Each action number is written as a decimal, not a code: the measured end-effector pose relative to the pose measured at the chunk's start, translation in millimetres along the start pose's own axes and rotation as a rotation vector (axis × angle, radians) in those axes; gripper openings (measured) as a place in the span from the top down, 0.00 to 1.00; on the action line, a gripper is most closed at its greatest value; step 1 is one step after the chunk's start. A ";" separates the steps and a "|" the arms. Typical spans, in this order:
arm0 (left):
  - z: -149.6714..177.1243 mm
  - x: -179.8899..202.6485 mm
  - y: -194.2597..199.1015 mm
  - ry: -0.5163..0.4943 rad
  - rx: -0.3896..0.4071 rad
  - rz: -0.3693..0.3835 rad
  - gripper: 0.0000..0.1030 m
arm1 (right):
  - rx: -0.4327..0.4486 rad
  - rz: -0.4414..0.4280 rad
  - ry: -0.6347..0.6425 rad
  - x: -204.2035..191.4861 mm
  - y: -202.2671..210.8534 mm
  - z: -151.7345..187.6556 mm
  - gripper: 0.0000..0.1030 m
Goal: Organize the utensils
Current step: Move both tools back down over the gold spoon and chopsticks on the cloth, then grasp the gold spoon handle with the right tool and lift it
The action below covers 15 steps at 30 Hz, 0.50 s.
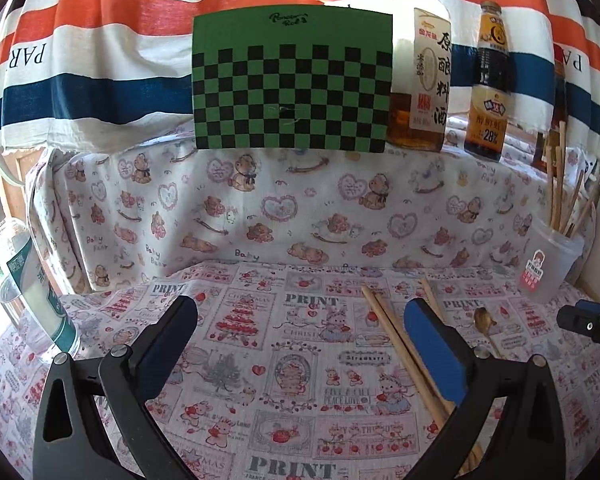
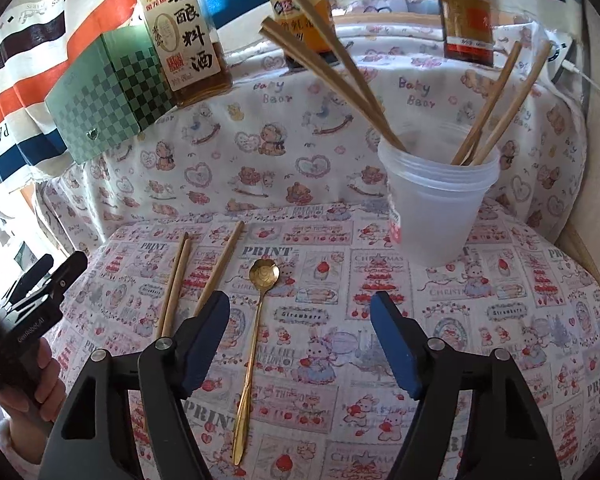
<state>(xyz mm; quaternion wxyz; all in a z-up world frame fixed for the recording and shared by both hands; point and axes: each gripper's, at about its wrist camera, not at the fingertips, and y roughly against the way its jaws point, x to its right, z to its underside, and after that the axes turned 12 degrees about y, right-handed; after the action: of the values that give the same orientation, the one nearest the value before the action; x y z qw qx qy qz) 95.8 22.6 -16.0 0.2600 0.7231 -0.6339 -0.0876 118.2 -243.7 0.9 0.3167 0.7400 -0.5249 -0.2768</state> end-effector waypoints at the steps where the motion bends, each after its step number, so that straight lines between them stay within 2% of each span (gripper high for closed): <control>1: 1.9 1.9 -1.5 -0.011 -0.001 -0.007 0.01 | -0.028 -0.018 0.012 -2.0 -6.4 -2.8 0.31; 7: 1.8 -1.4 -4.4 0.003 -0.018 0.027 0.01 | -0.119 -0.022 0.050 -14.5 -37.8 -23.2 0.37; 10: 1.7 -1.2 -8.2 0.003 -0.039 0.029 0.01 | -0.163 -0.029 0.039 -18.1 -54.5 -33.6 0.40; 12: 1.9 -0.3 -10.3 0.000 -0.051 0.032 0.01 | -0.227 0.004 0.043 -19.1 -70.7 -38.5 0.40; 14: 2.5 1.1 -12.7 -0.005 -0.064 0.026 0.01 | -0.245 0.000 0.009 -15.6 -82.2 -41.0 0.42; 15: 2.3 1.3 -14.3 -0.007 -0.071 0.030 0.01 | -0.253 -0.011 -0.003 -14.6 -86.3 -42.1 0.45</control>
<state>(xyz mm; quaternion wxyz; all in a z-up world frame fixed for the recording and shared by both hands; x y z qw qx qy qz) 107.4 21.6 -24.6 0.2846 0.7037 -0.6419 -0.1086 197.0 -200.8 -36.3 0.4050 0.6967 -0.4821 -0.3438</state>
